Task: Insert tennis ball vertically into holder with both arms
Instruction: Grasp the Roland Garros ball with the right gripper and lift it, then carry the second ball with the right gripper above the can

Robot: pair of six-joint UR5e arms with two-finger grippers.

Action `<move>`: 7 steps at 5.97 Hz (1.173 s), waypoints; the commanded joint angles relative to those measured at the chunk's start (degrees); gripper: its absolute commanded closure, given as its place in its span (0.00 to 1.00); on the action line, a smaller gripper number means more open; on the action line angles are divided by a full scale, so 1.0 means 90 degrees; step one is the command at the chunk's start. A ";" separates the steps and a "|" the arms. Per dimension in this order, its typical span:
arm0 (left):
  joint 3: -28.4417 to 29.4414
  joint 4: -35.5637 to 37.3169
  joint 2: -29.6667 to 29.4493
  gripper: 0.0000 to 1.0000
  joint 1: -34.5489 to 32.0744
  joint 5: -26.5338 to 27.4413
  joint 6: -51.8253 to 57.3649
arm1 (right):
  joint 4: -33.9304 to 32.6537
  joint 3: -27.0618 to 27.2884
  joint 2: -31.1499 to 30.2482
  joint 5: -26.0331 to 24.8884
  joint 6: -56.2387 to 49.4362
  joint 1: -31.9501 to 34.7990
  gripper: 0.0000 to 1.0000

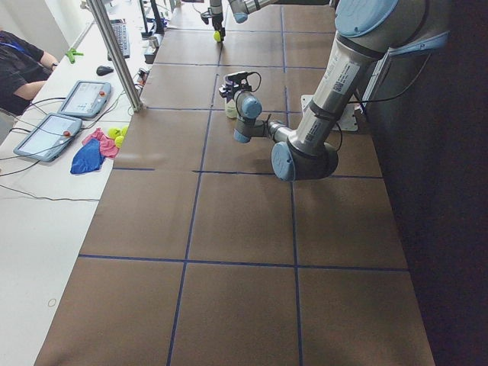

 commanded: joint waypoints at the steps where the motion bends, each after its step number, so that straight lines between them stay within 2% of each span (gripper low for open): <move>1: 0.0000 0.0000 0.0000 0.13 0.0000 0.0000 0.0000 | 0.0000 0.0199 0.0039 0.0047 0.0071 0.0070 0.97; 2: 0.0000 0.0019 0.0000 0.13 0.0000 0.0000 0.0000 | -0.0077 0.0626 0.0049 0.0299 0.0139 0.0186 0.97; 3: 0.0000 0.0019 -0.0010 0.13 0.0000 0.0000 0.0000 | -0.0088 0.1075 0.0068 0.0718 0.0700 0.0246 0.97; 4: 0.0000 0.0019 -0.0010 0.13 0.0000 0.0000 0.0000 | -0.0185 0.1747 0.0088 0.0828 0.1895 0.0207 0.97; 5: 0.0000 0.0019 -0.0010 0.13 0.0000 0.0000 0.0000 | -0.0824 0.2778 0.0195 0.0820 0.2990 -0.0228 0.97; 6: 0.0000 0.0019 -0.0010 0.13 0.0000 0.0000 0.0000 | -0.2058 0.3746 0.0698 0.0761 0.3861 -0.0609 0.97; 7: 0.0000 0.0029 -0.0019 0.13 0.0000 0.0000 0.0000 | -0.3066 0.4461 0.1225 0.0442 0.4644 -0.1068 0.97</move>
